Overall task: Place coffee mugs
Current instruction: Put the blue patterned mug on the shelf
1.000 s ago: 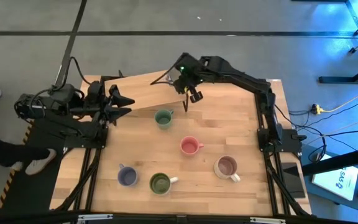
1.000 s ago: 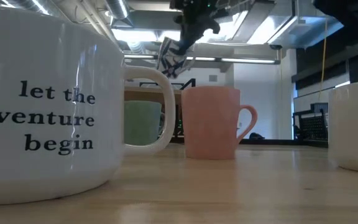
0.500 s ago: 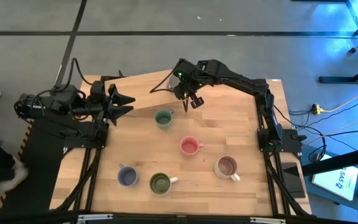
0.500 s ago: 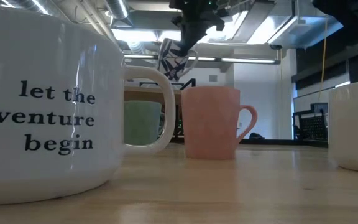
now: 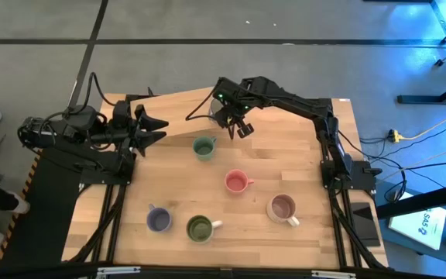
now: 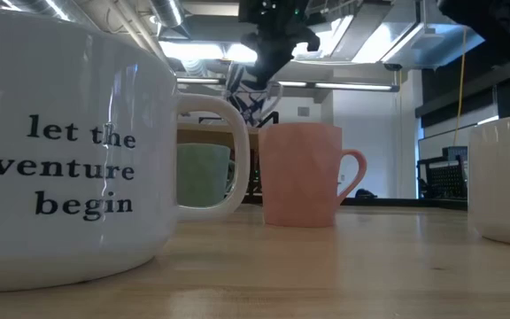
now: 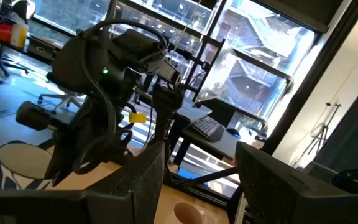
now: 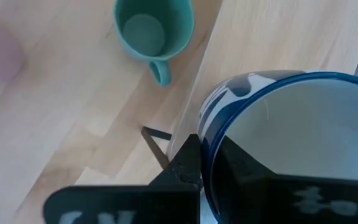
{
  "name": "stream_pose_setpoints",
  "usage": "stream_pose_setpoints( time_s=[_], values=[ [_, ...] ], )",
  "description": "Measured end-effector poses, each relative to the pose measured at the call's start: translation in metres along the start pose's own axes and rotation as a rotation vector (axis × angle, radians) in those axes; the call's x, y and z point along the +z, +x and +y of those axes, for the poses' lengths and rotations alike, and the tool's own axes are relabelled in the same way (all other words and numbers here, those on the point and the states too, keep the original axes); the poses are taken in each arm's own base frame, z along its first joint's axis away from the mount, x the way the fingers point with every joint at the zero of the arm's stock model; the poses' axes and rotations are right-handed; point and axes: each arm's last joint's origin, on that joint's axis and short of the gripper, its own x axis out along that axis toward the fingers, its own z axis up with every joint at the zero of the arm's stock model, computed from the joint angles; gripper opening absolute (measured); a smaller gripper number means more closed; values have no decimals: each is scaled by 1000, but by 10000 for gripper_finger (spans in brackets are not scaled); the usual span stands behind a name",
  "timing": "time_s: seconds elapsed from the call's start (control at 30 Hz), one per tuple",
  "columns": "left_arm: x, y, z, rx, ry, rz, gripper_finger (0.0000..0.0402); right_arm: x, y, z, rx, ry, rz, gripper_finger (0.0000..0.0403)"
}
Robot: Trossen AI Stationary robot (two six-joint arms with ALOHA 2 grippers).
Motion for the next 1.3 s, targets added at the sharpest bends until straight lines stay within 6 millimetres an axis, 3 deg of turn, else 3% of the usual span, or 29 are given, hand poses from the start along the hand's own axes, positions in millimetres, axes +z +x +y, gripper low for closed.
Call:
stream_pose_setpoints(
  time_s=[0.97, 1.3],
  values=[
    [0, 0, 0, 17, 0, -8, 192, 3, 0, -7, -87, -75, -13, 44],
    [0, 0, 0, 17, 0, -8, 192, 4, -2, -10, -135, -80, 4, 139]
  ],
)
